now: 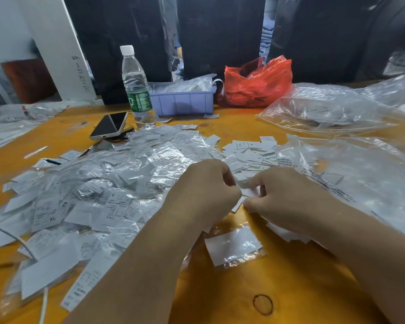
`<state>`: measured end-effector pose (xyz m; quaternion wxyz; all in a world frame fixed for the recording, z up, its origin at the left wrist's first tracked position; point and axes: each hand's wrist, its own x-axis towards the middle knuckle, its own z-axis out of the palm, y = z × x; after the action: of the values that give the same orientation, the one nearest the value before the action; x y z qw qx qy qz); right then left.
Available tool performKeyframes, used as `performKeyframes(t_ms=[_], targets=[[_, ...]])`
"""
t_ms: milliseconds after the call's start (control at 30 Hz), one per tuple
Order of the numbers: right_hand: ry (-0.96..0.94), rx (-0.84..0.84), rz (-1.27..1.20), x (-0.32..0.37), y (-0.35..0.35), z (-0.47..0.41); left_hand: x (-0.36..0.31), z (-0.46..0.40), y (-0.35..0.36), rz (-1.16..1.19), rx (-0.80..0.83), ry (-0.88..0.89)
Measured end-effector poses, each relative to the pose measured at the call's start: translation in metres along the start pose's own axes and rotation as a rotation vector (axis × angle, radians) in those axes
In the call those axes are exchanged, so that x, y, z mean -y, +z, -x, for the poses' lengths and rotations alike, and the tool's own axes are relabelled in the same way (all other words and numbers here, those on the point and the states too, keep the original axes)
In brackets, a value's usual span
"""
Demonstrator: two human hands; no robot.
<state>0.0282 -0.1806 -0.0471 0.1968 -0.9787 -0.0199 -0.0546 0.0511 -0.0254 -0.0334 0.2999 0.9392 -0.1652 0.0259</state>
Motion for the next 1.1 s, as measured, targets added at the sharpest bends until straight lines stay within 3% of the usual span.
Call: performKeyframes(t_ms=[500,633,767,900,1100], targets=[[-0.111,-0.130,-0.094,0.005,-0.002,0.002,0.003,-0.002,-0.004,0.057,-0.050,-0.066],[-0.054,-0.224,-0.455,0.005,-0.009,-0.001,0.002,-0.003,-0.004,0.100,-0.109,-0.097],[0.087,-0.074,-0.994,0.005,-0.014,-0.004,0.002,-0.005,-0.005,0.391,-0.048,-0.087],[0.174,0.061,-1.237,0.009,-0.013,-0.003,-0.002,-0.002,-0.007,0.632,0.005,-0.022],[0.262,0.123,-1.663,0.010,-0.018,-0.002,0.000,-0.002,-0.004,0.501,-0.185,0.037]])
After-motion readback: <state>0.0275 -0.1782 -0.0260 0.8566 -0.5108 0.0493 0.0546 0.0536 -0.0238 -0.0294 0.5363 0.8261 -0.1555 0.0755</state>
